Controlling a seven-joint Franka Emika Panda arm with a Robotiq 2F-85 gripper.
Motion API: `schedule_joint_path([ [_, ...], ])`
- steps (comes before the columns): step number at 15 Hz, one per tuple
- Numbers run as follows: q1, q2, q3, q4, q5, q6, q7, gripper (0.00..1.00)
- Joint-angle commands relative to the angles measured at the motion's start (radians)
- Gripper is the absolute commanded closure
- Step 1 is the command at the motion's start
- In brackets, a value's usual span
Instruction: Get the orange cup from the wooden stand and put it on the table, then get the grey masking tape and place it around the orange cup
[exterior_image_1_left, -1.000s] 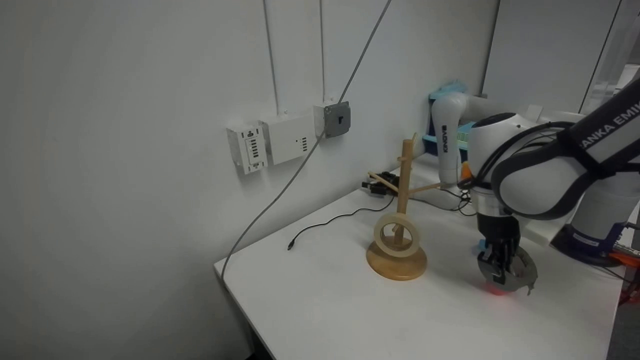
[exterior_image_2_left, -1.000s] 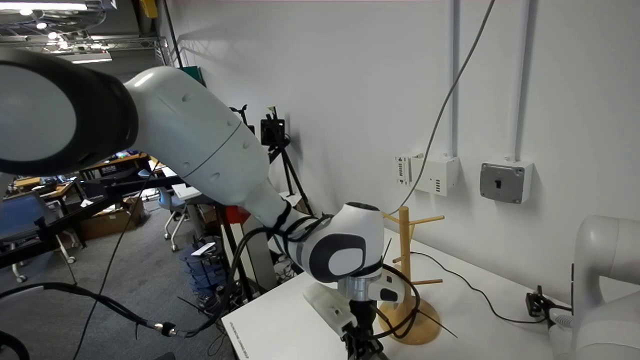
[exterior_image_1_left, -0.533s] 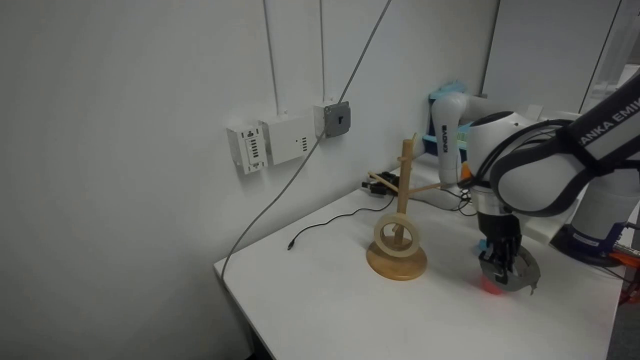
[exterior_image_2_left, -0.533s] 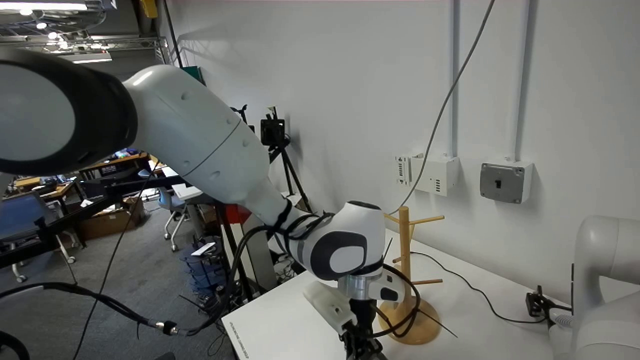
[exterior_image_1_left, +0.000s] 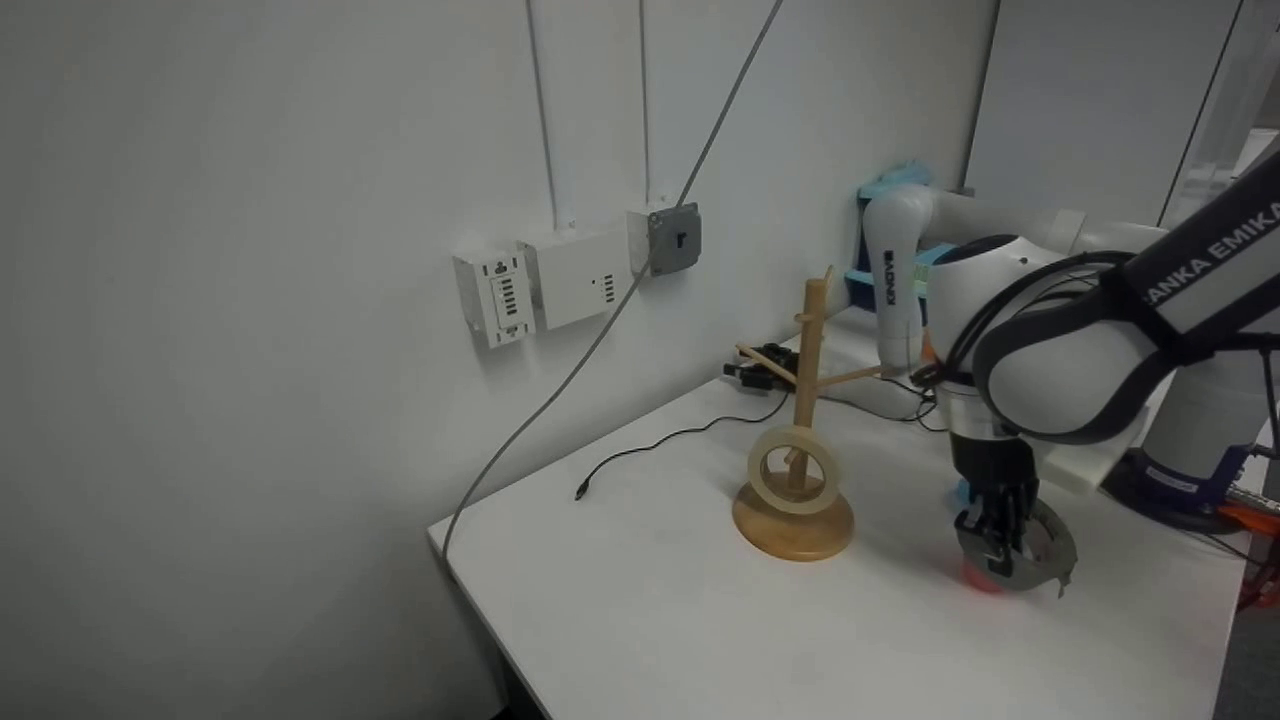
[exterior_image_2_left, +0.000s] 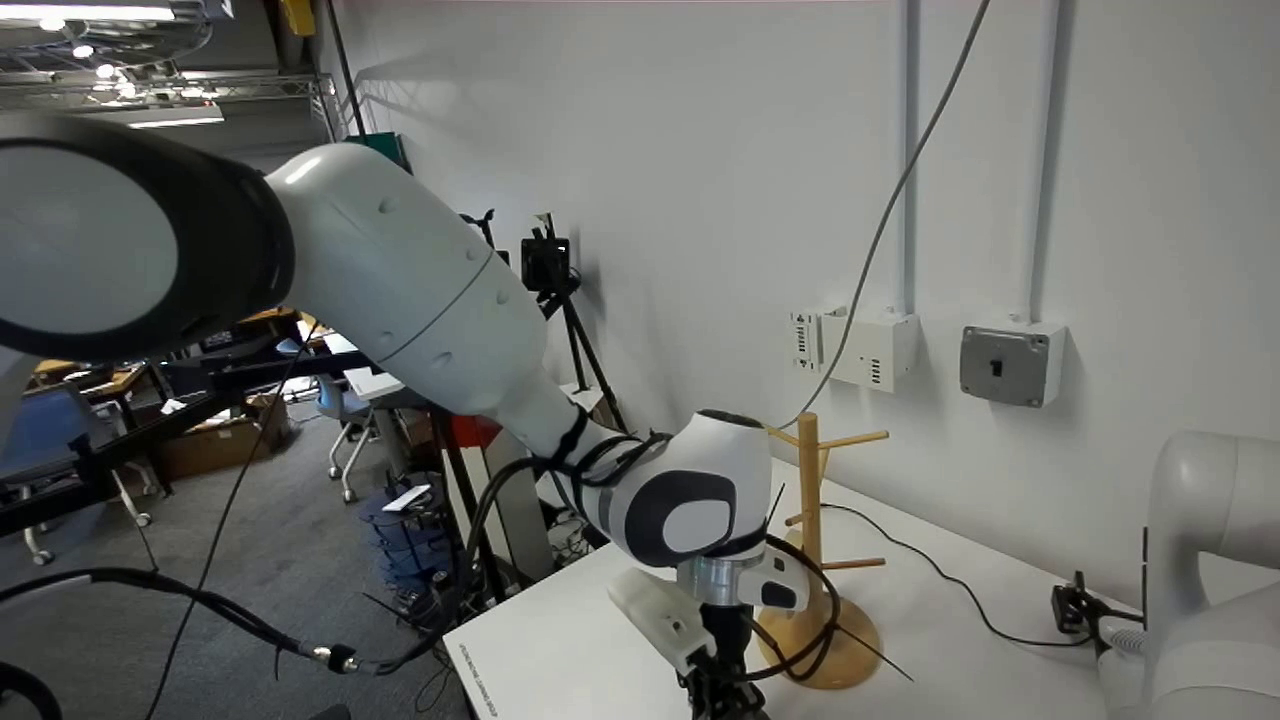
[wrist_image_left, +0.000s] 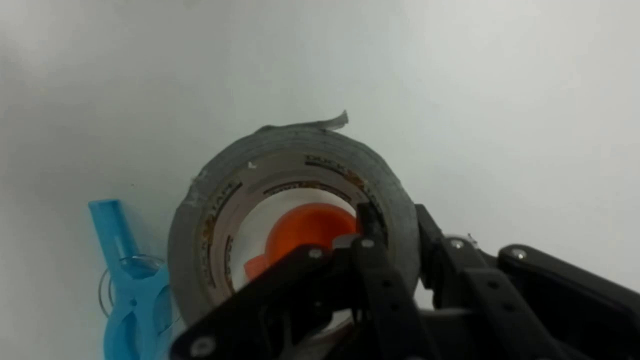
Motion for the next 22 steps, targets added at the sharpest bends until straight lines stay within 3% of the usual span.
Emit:
schedule_joint_path([
  [1, -0.02, 0.035, 0.012, 0.054, 0.025, -0.024, -0.034, 0.95],
  [13, -0.019, 0.102, 0.008, 0.115, 0.015, -0.044, -0.036, 0.95],
  [15, -0.019, 0.102, 0.006, 0.119, 0.014, -0.049, -0.036, 0.54],
  [22, -0.016, 0.091, 0.004, 0.12, 0.012, -0.053, -0.034, 0.03],
])
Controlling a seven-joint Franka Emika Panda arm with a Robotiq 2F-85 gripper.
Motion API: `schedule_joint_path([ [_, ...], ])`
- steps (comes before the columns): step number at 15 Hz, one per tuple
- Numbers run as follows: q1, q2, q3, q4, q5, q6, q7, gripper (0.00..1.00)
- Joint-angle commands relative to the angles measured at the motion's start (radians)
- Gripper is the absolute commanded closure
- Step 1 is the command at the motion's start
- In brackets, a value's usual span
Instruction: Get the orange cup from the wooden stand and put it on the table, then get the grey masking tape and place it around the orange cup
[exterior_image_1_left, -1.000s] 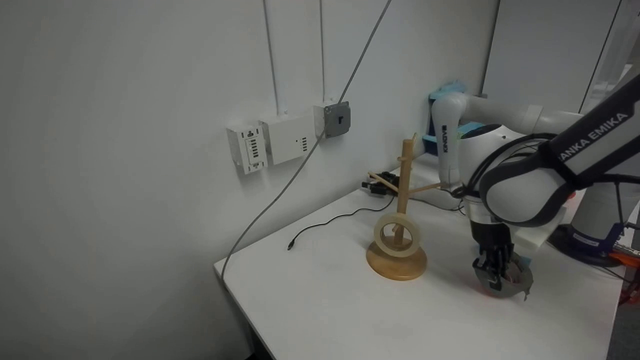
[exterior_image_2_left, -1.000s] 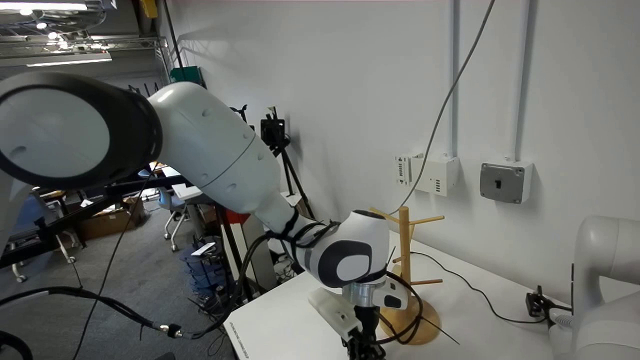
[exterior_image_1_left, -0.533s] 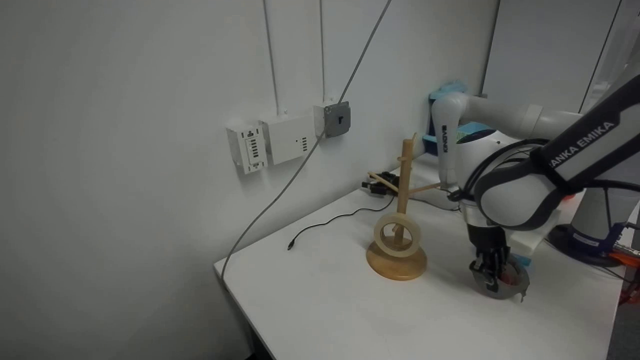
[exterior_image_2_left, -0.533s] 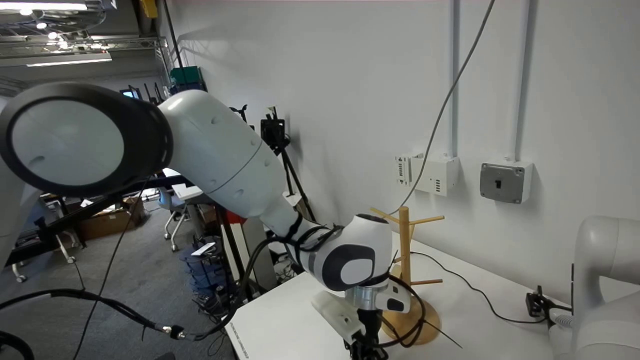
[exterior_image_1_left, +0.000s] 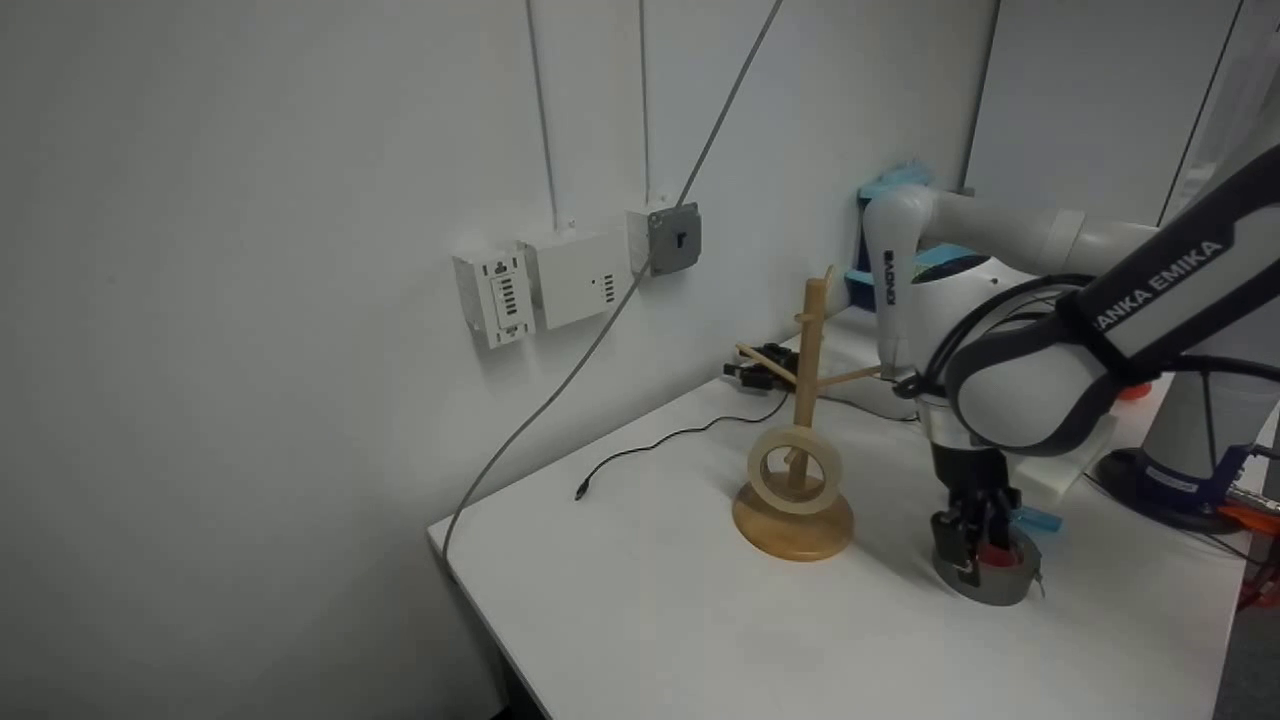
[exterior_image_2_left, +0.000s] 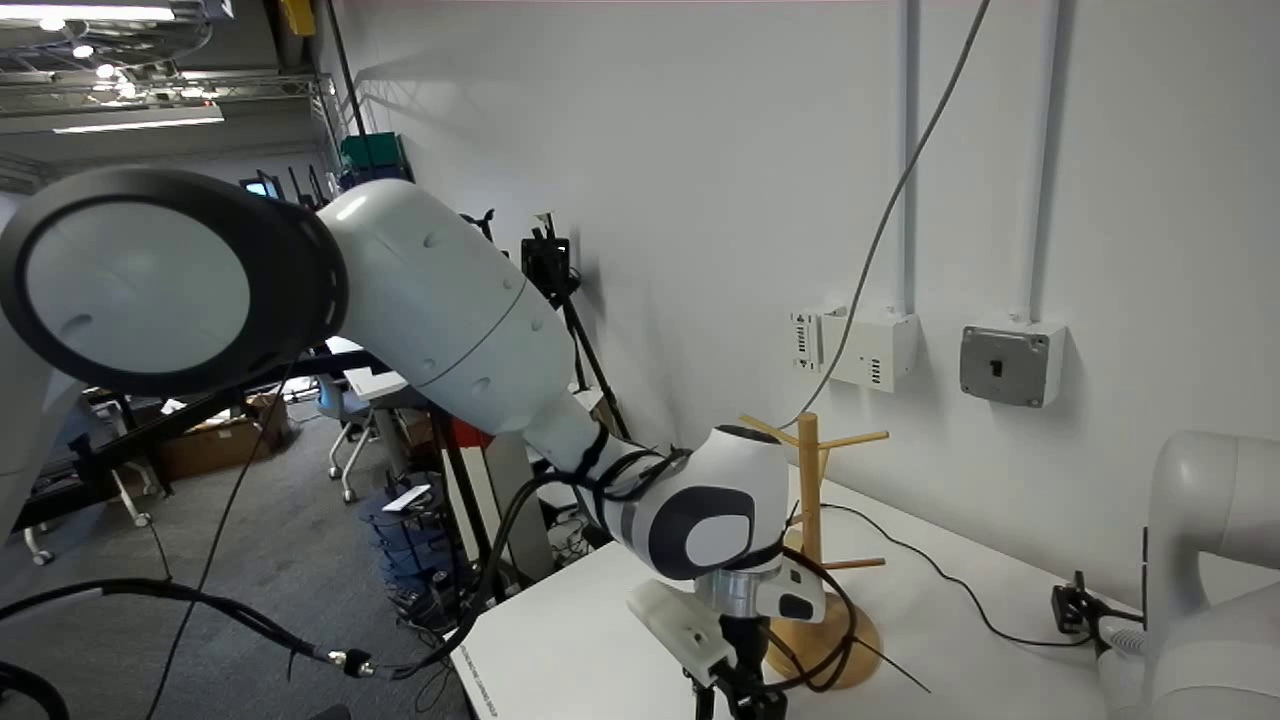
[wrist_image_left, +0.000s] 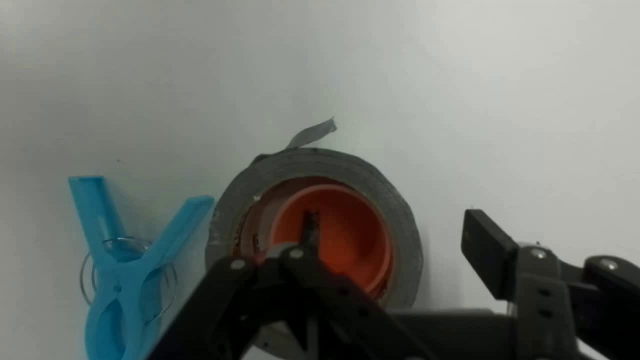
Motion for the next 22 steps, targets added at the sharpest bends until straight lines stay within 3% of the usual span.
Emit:
schedule_joint_path([
  [1, -0.012, -0.002, 0.007, 0.032, 0.01, -0.049, -0.031, 0.0],
  [22, 0.02, -0.196, -0.026, -0.069, -0.032, -0.024, 0.017, 0.0],
])
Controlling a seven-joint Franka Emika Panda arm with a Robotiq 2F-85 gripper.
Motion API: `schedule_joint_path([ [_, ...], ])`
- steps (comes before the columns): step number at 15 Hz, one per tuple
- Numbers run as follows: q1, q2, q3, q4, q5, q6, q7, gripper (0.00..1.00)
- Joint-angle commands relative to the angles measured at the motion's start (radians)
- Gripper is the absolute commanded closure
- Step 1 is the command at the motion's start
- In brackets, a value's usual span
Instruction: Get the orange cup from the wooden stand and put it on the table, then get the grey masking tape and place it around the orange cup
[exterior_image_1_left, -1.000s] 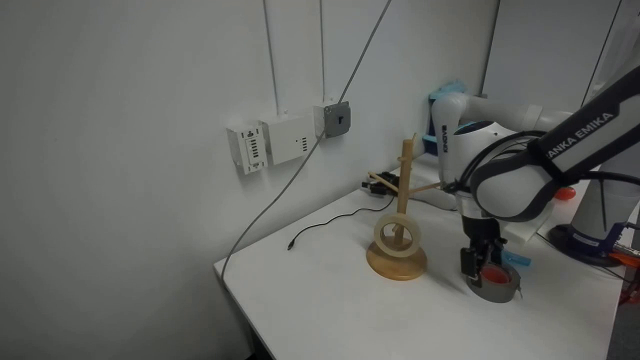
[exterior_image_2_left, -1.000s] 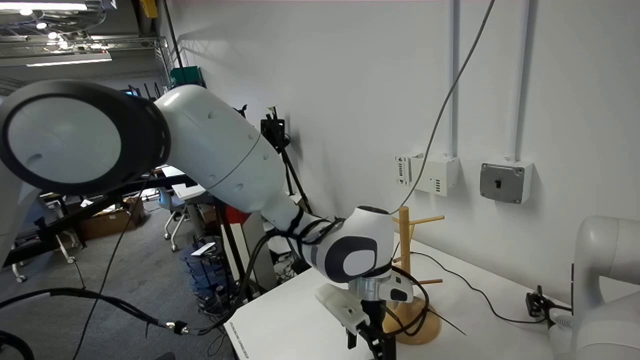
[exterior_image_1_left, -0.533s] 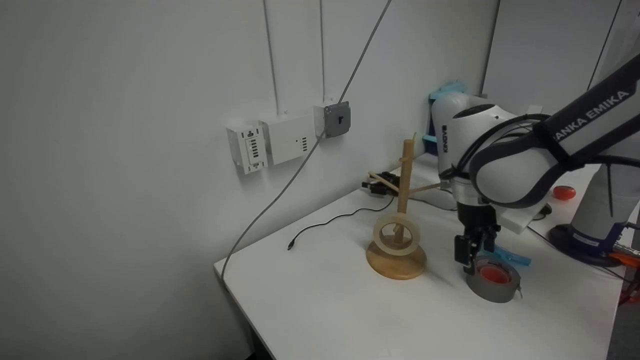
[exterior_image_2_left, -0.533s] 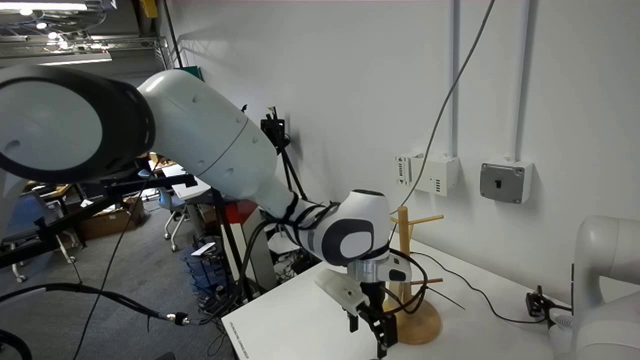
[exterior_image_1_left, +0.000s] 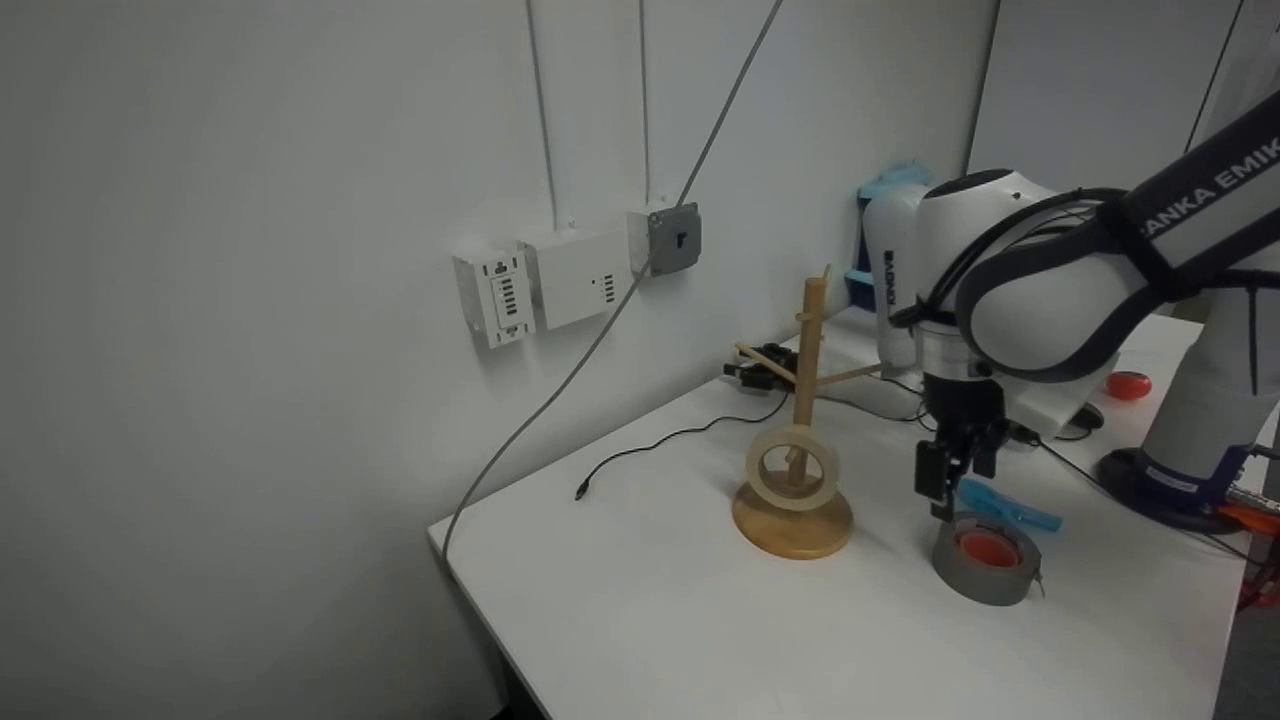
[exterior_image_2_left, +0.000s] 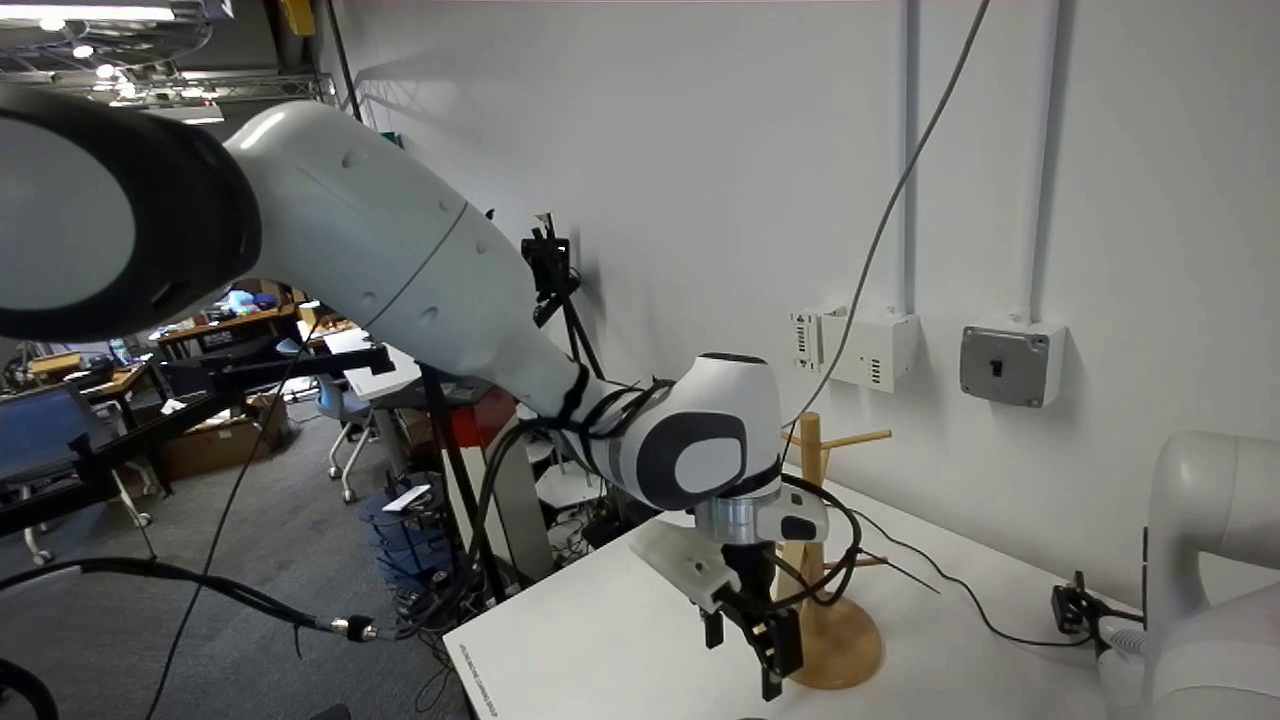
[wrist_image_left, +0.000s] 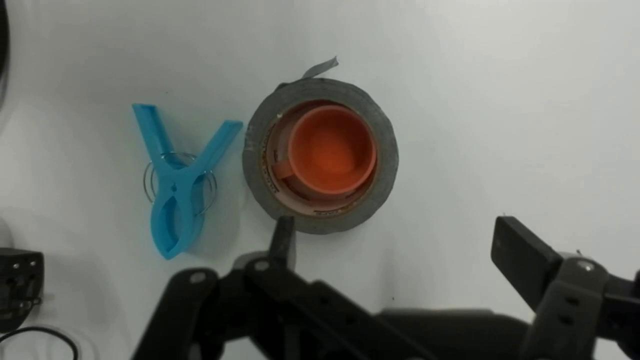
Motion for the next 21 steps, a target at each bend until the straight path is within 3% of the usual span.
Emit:
schedule_joint_path([
  [1, 0.0, -0.068, -0.021, -0.062, -0.026, -0.019, 0.017, 0.0],
  [13, -0.022, -0.176, -0.109, -0.155, -0.118, 0.021, 0.087, 0.0],
  [21, -0.012, -0.28, -0.095, -0.201, -0.122, 0.039, 0.116, 0.0],
])
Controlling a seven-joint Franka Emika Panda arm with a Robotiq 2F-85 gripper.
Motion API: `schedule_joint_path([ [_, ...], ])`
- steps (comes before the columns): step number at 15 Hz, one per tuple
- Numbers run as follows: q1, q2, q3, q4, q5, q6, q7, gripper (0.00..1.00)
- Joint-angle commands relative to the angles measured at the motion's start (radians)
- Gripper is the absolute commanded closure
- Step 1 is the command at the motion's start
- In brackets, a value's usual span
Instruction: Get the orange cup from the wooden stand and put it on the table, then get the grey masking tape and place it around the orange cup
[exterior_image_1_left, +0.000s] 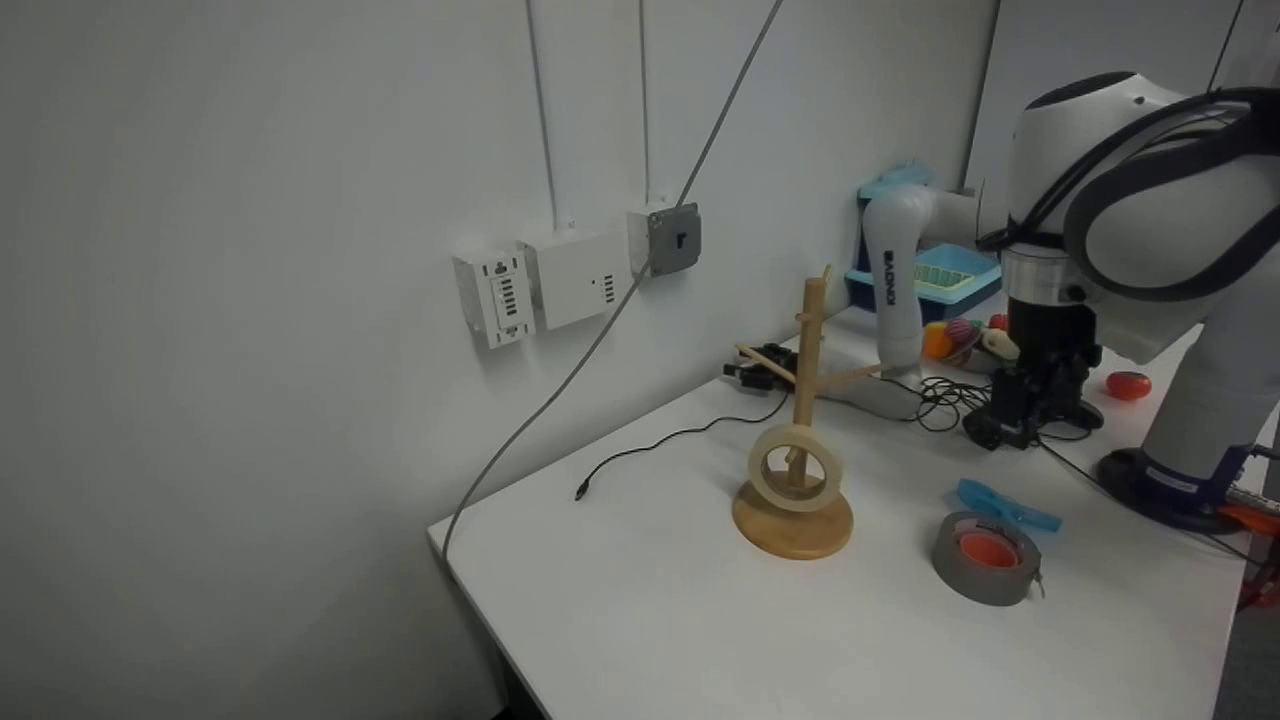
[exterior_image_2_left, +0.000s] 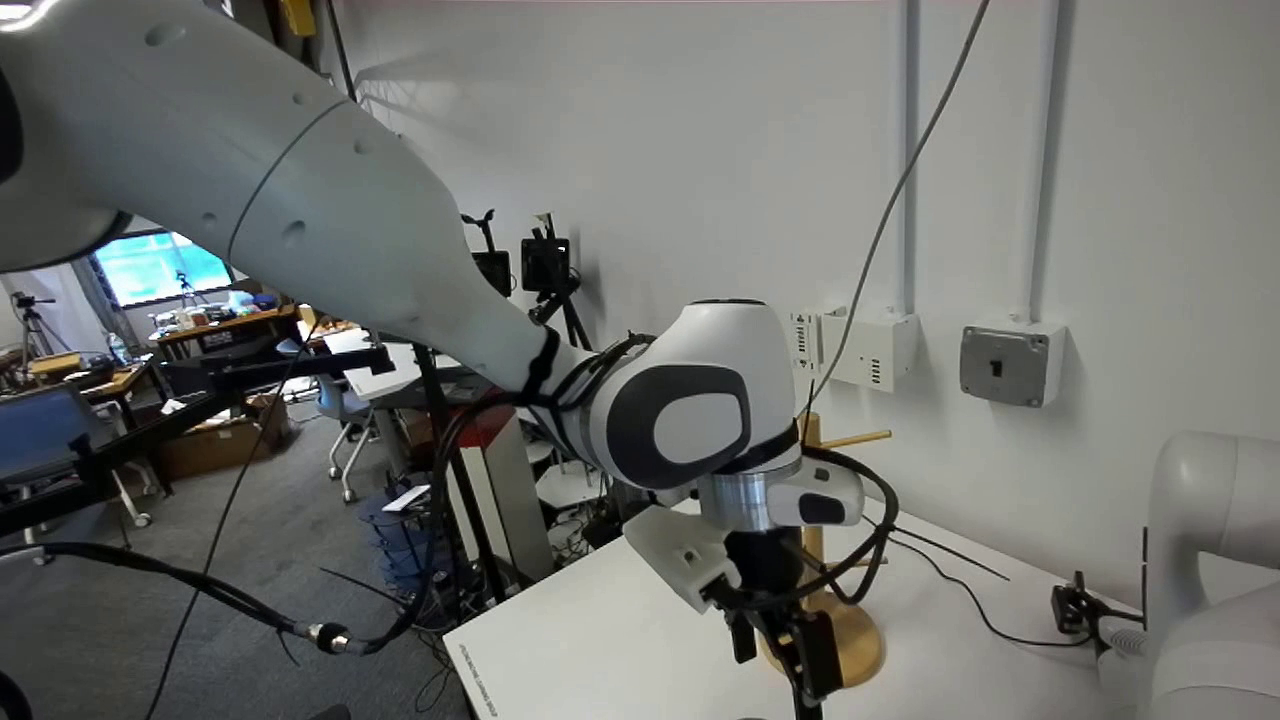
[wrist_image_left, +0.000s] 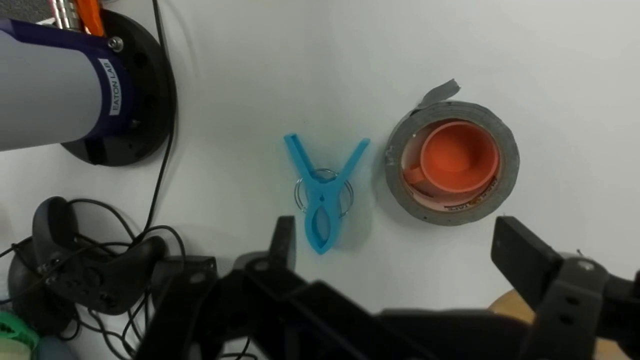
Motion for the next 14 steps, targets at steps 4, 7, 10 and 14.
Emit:
schedule_joint_path([
  [4, 0.011, -0.131, 0.036, -0.085, -0.02, 0.061, 0.042, 0.0],
  [7, 0.016, -0.171, 0.054, -0.113, -0.019, 0.099, 0.051, 0.0],
  [10, 0.023, -0.205, 0.068, -0.144, -0.028, 0.144, 0.062, 0.0],
  [14, 0.031, -0.247, 0.084, -0.185, -0.046, 0.193, 0.083, 0.0],
])
